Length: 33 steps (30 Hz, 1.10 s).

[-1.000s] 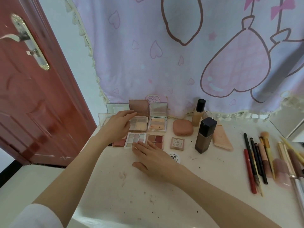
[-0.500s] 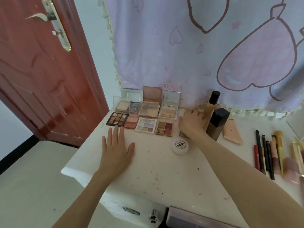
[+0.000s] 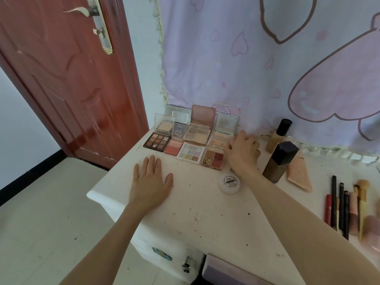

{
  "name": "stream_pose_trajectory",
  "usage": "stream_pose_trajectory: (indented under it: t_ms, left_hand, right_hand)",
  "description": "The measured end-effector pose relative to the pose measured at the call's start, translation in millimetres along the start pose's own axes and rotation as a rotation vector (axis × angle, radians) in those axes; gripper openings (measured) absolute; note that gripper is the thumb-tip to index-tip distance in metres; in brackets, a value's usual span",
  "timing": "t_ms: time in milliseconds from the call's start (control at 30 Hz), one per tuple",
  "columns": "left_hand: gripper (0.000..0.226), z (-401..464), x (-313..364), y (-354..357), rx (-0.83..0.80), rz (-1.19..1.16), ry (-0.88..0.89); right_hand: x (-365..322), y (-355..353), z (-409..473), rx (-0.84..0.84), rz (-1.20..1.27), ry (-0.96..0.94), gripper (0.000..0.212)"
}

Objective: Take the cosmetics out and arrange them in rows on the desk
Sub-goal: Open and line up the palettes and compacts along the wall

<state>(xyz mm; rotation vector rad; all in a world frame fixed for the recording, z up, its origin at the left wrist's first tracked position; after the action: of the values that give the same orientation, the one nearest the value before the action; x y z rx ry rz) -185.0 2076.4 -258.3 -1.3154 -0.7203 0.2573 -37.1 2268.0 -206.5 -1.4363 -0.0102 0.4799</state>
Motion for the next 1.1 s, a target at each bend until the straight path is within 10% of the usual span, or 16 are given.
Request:
stream_pose_trajectory:
  t_ms: [200, 433, 633, 1100]
  left_hand:
    - [0.062, 0, 1, -3, 0.022, -0.068, 0.014]
    - [0.075, -23, 8, -28, 0.154, -0.675, 0.188]
    - [0.096, -37, 29, -50, 0.117, -0.754, 0.346]
    - [0.066, -45, 41, -86, 0.05, -1.143, 0.334]
  right_hand:
    - [-20, -24, -48, 0.078, 0.538, -0.137, 0.054]
    - [-38, -30, -91, -0.591, 1.329, -0.098, 0.052]
    - [-54, -27, -113, -0.84, 1.407, -0.07, 0.031]
    - [-42, -39, -127, -0.852, 1.598, 0.053, 0.019]
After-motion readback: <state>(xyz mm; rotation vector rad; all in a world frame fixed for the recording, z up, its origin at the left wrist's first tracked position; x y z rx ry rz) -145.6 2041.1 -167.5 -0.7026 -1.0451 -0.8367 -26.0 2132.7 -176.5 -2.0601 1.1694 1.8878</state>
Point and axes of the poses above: each hand's wrist, its own z-axis towards the middle knuckle, its own y-axis out of the palm, x = y × z, the point moved 2 cm from there along z, towards the middle knuckle, and after that the axes turned 10 degrees about -z, right-handed, at the moved point
